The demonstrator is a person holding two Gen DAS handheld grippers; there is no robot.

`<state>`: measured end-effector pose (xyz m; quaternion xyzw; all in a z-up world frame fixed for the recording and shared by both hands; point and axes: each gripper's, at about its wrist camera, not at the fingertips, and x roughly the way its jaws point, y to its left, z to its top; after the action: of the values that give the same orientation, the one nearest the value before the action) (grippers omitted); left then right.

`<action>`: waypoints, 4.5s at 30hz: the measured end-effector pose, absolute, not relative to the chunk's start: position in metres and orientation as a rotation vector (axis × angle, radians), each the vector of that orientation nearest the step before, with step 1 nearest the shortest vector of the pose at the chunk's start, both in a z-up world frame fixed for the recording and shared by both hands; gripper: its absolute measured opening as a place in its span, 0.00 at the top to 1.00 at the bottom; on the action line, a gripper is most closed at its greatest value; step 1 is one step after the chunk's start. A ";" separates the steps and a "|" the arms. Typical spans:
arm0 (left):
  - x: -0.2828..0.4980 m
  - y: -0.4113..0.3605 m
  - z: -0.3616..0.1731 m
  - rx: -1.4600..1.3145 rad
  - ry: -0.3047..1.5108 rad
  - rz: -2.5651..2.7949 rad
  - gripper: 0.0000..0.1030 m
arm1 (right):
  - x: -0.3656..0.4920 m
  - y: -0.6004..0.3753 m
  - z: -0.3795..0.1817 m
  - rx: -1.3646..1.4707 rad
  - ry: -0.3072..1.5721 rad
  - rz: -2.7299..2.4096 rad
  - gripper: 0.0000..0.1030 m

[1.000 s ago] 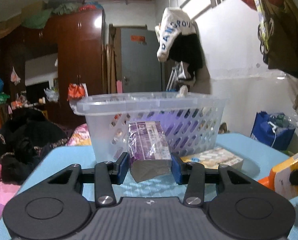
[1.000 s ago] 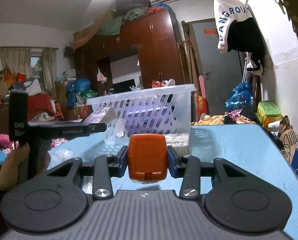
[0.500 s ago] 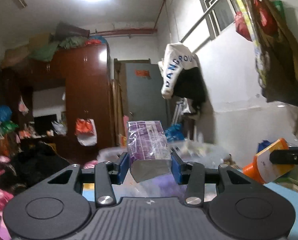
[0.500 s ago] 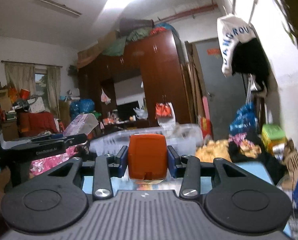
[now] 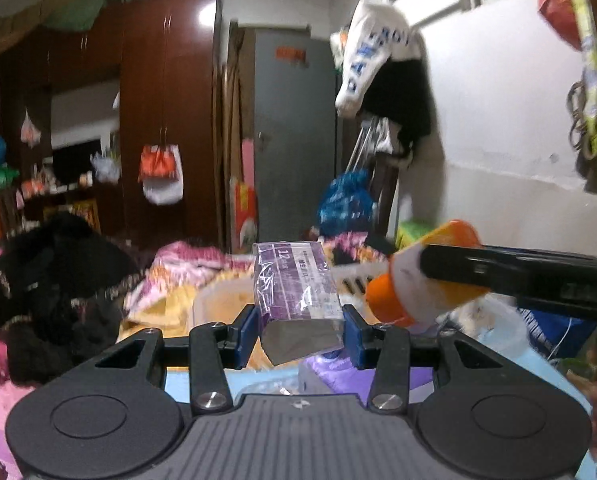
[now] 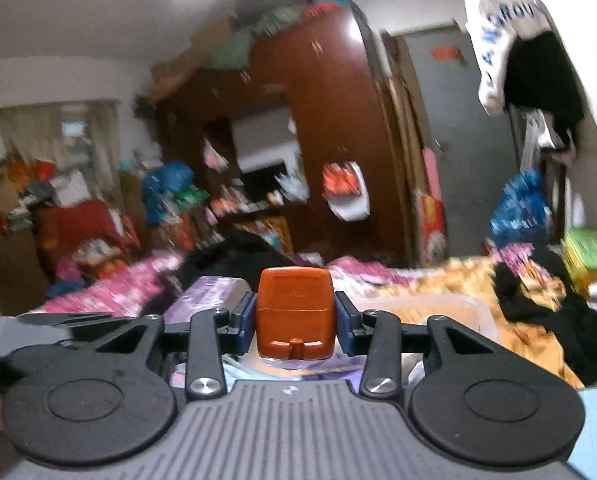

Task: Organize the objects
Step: 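Lift both items over the basket and open both tools to drop them, then move the left tool to the white-and-red medicine box while the right tool approaches it, then clamp the medicine box with the left tool while the right tool clamps its other end, then carry the medicine box over the basket and open both tools to drop it, then move both tools down to the clear plastic bag on the table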

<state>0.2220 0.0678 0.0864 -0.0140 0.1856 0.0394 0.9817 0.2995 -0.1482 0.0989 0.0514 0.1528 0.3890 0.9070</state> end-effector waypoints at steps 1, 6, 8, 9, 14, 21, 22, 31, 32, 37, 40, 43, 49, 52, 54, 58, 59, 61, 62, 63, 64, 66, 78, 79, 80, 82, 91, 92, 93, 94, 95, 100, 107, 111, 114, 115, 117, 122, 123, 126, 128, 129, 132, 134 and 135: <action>0.227 0.070 0.083 -0.035 0.389 0.084 0.53 | 0.303 -0.147 0.096 0.118 0.331 0.802 0.58; 0.233 0.077 0.067 -0.050 0.443 0.085 0.53 | 0.316 -0.148 0.082 0.168 0.377 0.812 0.58; 0.237 0.079 0.064 -0.051 0.447 0.091 0.53 | 0.317 -0.150 0.082 0.164 0.390 0.799 0.58; 0.238 0.082 0.062 -0.059 0.444 0.089 0.53 | 0.318 -0.151 0.080 0.164 0.396 0.797 0.57; 0.235 0.077 0.063 -0.023 0.403 0.103 0.17 | 0.322 -0.162 0.091 0.197 0.420 0.772 0.27; 0.183 0.069 0.070 -0.011 0.300 0.114 0.09 | 0.264 -0.230 0.094 0.125 0.262 0.716 0.00; 0.176 0.069 0.068 -0.020 0.300 0.108 0.09 | 0.258 -0.243 0.090 0.133 0.264 0.720 0.00; 0.144 0.022 0.005 0.056 0.432 -0.107 0.10 | 0.252 -0.284 0.022 -0.022 0.486 0.709 0.00; 0.148 0.017 0.001 0.066 0.449 -0.121 0.10 | 0.257 -0.284 0.021 -0.025 0.505 0.717 0.00; 0.168 -0.006 -0.015 0.090 0.530 -0.192 0.10 | 0.269 -0.268 0.017 -0.065 0.569 0.771 0.00; 0.179 -0.014 -0.022 0.115 0.574 -0.208 0.11 | 0.271 -0.262 0.007 -0.106 0.592 0.798 0.03; 0.188 -0.016 -0.026 0.114 0.592 -0.220 0.13 | 0.277 -0.261 -0.005 -0.127 0.613 0.818 0.14; 0.201 -0.012 -0.033 0.077 0.628 -0.216 0.24 | 0.279 -0.261 -0.007 -0.146 0.621 0.864 0.28; 0.206 -0.010 -0.033 0.057 0.641 -0.237 0.24 | 0.278 -0.254 -0.008 -0.203 0.614 0.887 0.33; 0.207 -0.012 -0.034 0.070 0.642 -0.242 0.27 | 0.275 -0.248 -0.008 -0.250 0.600 0.899 0.36; 0.209 -0.020 -0.034 0.075 0.643 -0.277 0.43 | 0.271 -0.245 -0.008 -0.284 0.582 0.905 0.44; 0.208 -0.022 -0.035 0.087 0.637 -0.271 0.44 | 0.270 -0.246 -0.008 -0.282 0.578 0.904 0.45; 0.205 -0.024 -0.035 0.100 0.625 -0.265 0.45 | 0.267 -0.250 -0.006 -0.265 0.561 0.907 0.47; 0.203 -0.024 -0.034 0.102 0.613 -0.265 0.45 | 0.265 -0.253 -0.005 -0.255 0.550 0.908 0.49; 0.200 -0.023 -0.033 0.100 0.600 -0.264 0.45 | 0.262 -0.255 -0.004 -0.250 0.543 0.908 0.51; 0.197 -0.022 -0.032 0.100 0.589 -0.262 0.46 | 0.259 -0.256 -0.003 -0.255 0.539 0.906 0.52; 0.191 -0.021 -0.030 0.101 0.573 -0.261 0.47 | 0.252 -0.257 -0.001 -0.264 0.530 0.899 0.54; 0.123 -0.024 -0.003 0.127 0.364 -0.230 0.50 | 0.185 -0.263 0.027 -0.226 0.339 0.879 0.58; 0.118 -0.023 0.003 0.124 0.347 -0.230 0.51 | 0.181 -0.263 0.031 -0.222 0.325 0.883 0.58; 0.113 -0.021 0.008 0.119 0.328 -0.230 0.52 | 0.178 -0.262 0.035 -0.217 0.313 0.887 0.58; 0.104 -0.020 0.017 0.124 0.297 -0.224 0.52 | 0.174 -0.257 0.044 -0.218 0.290 0.895 0.59; 0.103 -0.002 0.060 0.159 0.206 -0.163 0.53 | 0.192 -0.222 0.086 -0.244 0.235 0.908 0.59; 0.105 0.000 0.065 0.160 0.199 -0.154 0.53 | 0.195 -0.218 0.090 -0.246 0.234 0.910 0.59; 0.109 0.003 0.071 0.166 0.193 -0.147 0.53 | 0.201 -0.212 0.095 -0.246 0.236 0.910 0.59; 0.112 0.004 0.075 0.169 0.192 -0.142 0.54 | 0.204 -0.210 0.097 -0.248 0.237 0.911 0.60; 0.117 0.007 0.079 0.172 0.192 -0.135 0.54 | 0.208 -0.205 0.099 -0.254 0.242 0.907 0.60; 0.150 0.022 0.093 0.173 0.217 -0.105 0.55 | 0.233 -0.175 0.109 -0.300 0.267 0.884 0.60; 0.202 0.049 0.092 0.128 0.304 -0.058 0.55 | 0.264 -0.143 0.101 -0.339 0.339 0.856 0.60; 0.224 0.064 0.087 0.102 0.338 -0.043 0.56 | 0.272 -0.133 0.093 -0.355 0.361 0.839 0.61; 0.232 0.070 0.083 0.096 0.352 -0.032 0.56 | 0.273 -0.129 0.091 -0.376 0.366 0.829 0.61; 0.234 0.070 0.082 0.098 0.356 -0.027 0.56 | 0.273 -0.128 0.091 -0.381 0.368 0.825 0.61; 0.237 0.071 0.079 0.100 0.365 -0.018 0.56 | 0.271 -0.126 0.090 -0.401 0.353 0.809 0.61; 0.244 0.081 0.074 0.064 0.366 0.040 0.46 | 0.264 -0.126 0.091 -0.451 0.302 0.738 0.36; 0.241 0.082 0.074 0.062 0.349 0.065 0.42 | 0.257 -0.133 0.093 -0.452 0.258 0.710 0.18; 0.214 0.086 0.076 0.043 0.282 0.057 0.31 | 0.235 -0.170 0.099 -0.349 0.179 0.682 0.01; 0.184 0.088 0.074 0.013 0.255 0.022 0.25 | 0.223 -0.201 0.099 -0.233 0.212 0.726 0.00; 0.168 0.088 0.071 0.009 0.241 0.005 0.23 | 0.213 -0.218 0.096 -0.188 0.230 0.734 0.00; 0.117 0.085 0.050 0.039 0.217 -0.001 0.18 | 0.176 -0.257 0.069 -0.129 0.257 0.710 0.00; 0.088 0.084 0.032 0.048 0.206 0.016 0.18 | 0.148 -0.276 0.044 -0.069 0.308 0.729 0.00; 0.074 0.085 0.022 0.047 0.209 0.016 0.18 | 0.138 -0.281 0.034 -0.046 0.334 0.747 0.00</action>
<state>0.0744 0.0847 0.0223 0.0234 0.1042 0.0079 0.9942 0.1377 -0.2807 0.0338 -0.0225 0.1626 0.3630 0.9172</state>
